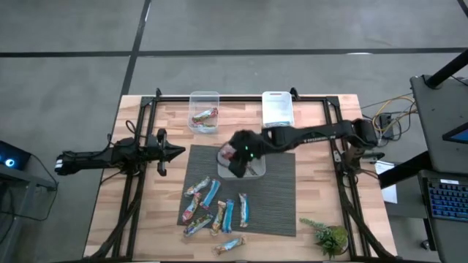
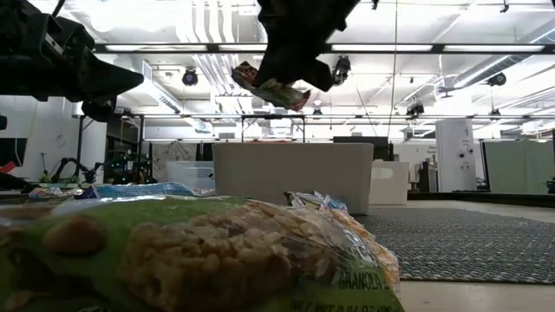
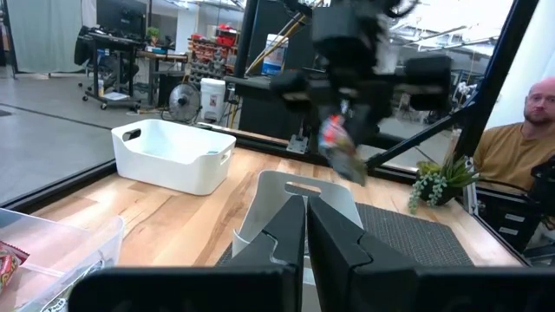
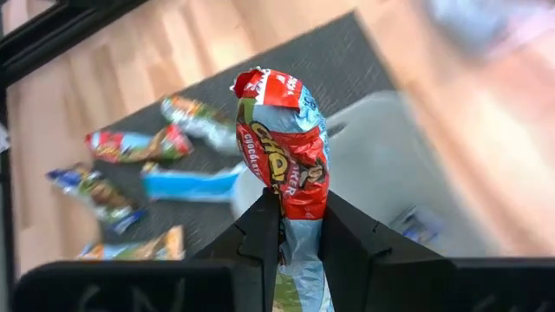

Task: Pick and place Granola Bars by type
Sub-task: Put the red granola bar into the transparent bin

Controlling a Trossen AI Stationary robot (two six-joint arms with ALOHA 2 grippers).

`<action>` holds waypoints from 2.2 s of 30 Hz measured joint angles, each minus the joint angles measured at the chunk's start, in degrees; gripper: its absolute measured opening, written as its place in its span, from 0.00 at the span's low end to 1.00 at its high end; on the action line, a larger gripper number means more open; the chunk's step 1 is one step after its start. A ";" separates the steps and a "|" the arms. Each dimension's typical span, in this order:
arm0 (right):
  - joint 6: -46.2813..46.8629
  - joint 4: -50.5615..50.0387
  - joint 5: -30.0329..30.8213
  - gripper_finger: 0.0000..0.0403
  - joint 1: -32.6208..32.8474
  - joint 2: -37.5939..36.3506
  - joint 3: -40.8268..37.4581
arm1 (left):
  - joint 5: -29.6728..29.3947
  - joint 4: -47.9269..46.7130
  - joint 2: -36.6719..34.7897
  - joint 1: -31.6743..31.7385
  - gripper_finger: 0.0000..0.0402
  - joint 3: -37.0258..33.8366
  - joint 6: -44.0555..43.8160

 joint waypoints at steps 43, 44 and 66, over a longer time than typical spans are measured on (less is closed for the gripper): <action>-29.80 -2.65 -1.30 0.16 -20.93 14.63 35.65 | 0.01 0.01 -0.01 0.02 0.00 0.00 0.00; -29.81 -3.06 -1.28 0.16 -21.19 15.89 37.70 | 0.02 0.02 -0.02 0.00 0.00 0.00 0.00; -49.74 -3.46 -1.43 0.16 -23.10 29.02 48.52 | 0.02 0.02 -0.02 0.02 0.00 0.00 0.00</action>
